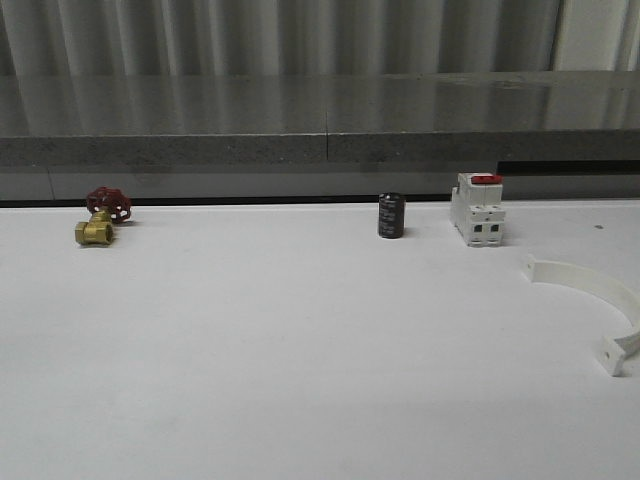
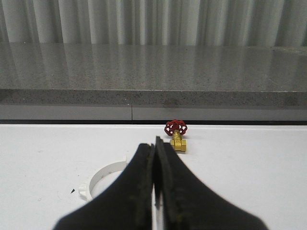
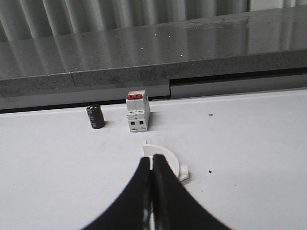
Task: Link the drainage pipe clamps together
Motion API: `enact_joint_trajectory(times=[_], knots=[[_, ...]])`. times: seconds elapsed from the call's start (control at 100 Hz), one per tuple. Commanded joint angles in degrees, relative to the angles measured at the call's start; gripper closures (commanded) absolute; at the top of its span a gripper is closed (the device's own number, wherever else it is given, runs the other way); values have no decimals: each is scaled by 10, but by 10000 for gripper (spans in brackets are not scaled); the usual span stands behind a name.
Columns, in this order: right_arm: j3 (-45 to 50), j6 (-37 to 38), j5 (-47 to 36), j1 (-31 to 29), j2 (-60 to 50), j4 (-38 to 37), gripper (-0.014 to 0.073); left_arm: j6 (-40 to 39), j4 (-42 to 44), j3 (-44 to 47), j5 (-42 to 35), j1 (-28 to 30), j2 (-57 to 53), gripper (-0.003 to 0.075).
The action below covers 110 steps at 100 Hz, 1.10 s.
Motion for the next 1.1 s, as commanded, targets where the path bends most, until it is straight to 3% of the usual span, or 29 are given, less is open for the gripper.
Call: enact_joint_trajectory(times=[0.0, 0.32, 0.85, 0.96, 1.03, 1.09], knots=[[-9, -5, -40, 0, 5, -6, 661, -5, -3, -82, 24, 3, 57, 741], [-9, -5, -40, 0, 5, -6, 661, -5, 0, -297, 225, 3, 277, 741], [-9, -5, -40, 0, 5, -6, 661, -5, 0, -325, 259, 3, 383, 736], [-9, -5, -40, 0, 5, -6, 661, -5, 0, -324, 264, 3, 383, 651], [-9, -5, -40, 0, 5, -6, 661, -5, -2, -324, 267, 3, 383, 543], [-9, -5, -40, 0, 5, -6, 661, -5, -2, -324, 267, 3, 383, 398]])
